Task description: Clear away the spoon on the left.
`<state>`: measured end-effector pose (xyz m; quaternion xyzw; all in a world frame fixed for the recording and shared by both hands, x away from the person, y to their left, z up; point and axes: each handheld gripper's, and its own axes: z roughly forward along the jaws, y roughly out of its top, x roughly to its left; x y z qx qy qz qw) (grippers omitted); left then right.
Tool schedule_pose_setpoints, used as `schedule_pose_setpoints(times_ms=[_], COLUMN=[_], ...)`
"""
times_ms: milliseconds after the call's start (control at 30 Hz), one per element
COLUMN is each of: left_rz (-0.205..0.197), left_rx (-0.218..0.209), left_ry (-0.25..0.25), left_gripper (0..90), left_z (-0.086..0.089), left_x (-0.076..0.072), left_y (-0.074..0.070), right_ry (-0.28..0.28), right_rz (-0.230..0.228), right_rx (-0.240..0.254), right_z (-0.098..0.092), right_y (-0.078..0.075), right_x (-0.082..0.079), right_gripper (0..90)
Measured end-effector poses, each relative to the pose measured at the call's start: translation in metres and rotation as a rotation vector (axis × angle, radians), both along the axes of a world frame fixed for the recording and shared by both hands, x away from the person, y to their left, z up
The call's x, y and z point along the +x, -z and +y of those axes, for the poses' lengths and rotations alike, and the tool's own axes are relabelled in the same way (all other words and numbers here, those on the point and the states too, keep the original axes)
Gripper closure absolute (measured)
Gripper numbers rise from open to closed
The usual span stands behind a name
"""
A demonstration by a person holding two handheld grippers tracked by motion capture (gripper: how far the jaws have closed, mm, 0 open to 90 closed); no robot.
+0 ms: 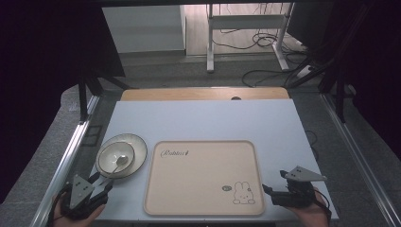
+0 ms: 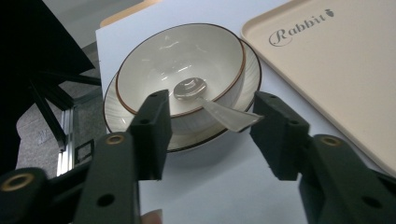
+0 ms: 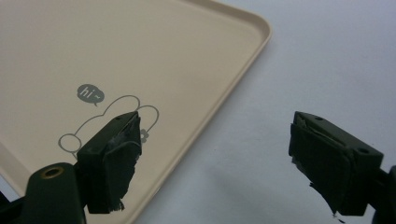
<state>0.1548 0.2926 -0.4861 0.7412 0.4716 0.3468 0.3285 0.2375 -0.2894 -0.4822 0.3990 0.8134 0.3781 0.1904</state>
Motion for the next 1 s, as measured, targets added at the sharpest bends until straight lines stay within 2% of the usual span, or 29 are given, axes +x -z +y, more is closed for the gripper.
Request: schedule_pose_setpoints(times_ms=[200, 500, 1000], left_rz=[-0.001, 0.0, -0.013], left_rx=[0.004, 0.018, 0.029], left_ry=[-0.001, 0.012, 0.011], left_gripper=[61.8, 72.9, 81.1], left_z=[0.0017, 0.0009, 0.0012], left_x=[0.0009, 0.0002, -0.0003], left_y=[0.0013, 0.0011, 0.0005], right_ry=[-0.003, -0.006, -0.012], right_rz=[0.001, 0.004, 0.005], right_rx=[-0.001, -0.005, -0.014], right_z=[0.0005, 0.0009, 0.001], right_y=[0.0006, 0.0013, 0.002], right_x=[0.0002, 0.0004, 0.0005], right_gripper=[17.1, 17.1, 17.1])
